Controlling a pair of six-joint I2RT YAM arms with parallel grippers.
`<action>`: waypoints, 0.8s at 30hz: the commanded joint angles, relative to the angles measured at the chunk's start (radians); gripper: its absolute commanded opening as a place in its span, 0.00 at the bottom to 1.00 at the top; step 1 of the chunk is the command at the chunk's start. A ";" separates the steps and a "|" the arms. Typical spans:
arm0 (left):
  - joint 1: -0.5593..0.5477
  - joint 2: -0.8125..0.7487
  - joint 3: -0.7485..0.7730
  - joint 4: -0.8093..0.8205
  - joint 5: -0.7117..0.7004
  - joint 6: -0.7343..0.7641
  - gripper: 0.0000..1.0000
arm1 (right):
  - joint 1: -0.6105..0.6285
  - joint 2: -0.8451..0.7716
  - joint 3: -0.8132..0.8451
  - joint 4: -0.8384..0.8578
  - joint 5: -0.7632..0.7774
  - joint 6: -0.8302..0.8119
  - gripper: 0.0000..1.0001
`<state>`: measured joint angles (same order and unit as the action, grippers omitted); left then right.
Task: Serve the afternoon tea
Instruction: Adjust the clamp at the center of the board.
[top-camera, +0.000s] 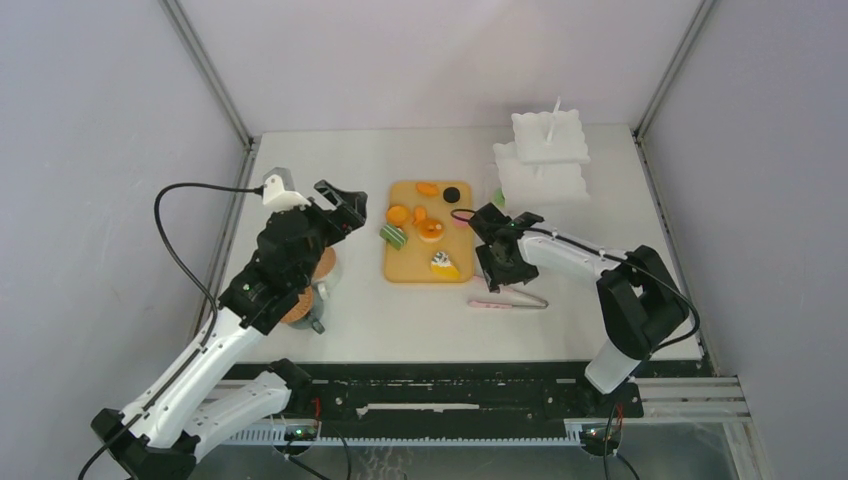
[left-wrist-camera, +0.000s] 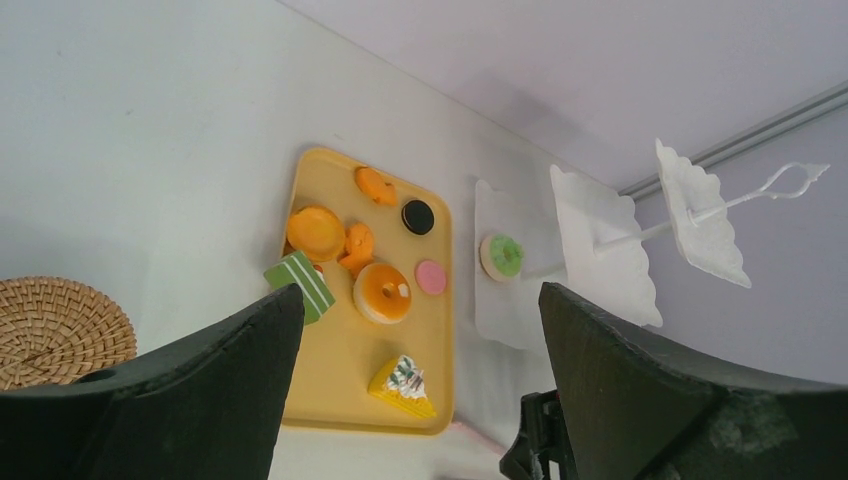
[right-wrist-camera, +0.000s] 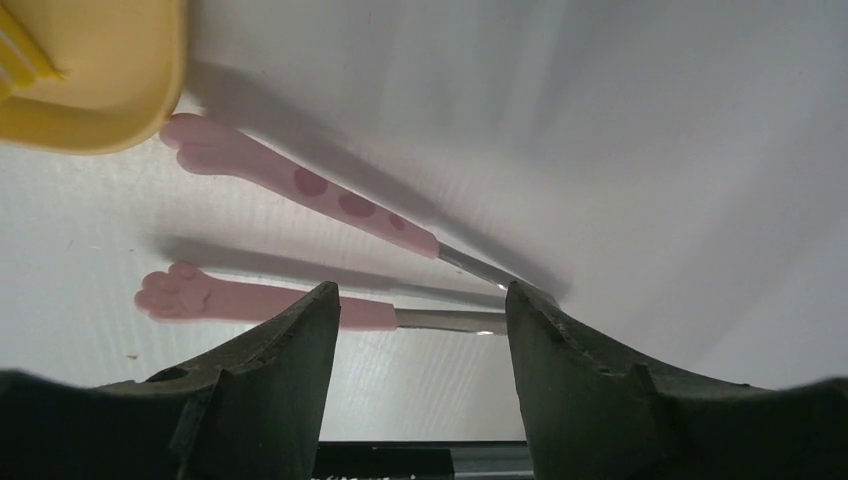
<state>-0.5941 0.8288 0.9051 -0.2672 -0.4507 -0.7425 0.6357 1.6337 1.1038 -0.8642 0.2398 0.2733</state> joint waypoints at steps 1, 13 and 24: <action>0.005 0.006 0.025 0.048 -0.031 0.010 0.92 | 0.000 0.033 -0.012 0.075 -0.009 -0.069 0.69; 0.017 0.029 0.029 0.041 -0.041 0.031 0.92 | -0.108 0.118 -0.040 0.167 -0.163 -0.104 0.42; 0.020 0.061 0.070 0.026 -0.044 0.049 0.92 | -0.123 0.085 -0.086 0.164 -0.209 -0.006 0.24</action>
<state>-0.5800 0.8715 0.9089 -0.2562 -0.4881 -0.7216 0.5117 1.7332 1.0451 -0.7059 0.0544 0.2043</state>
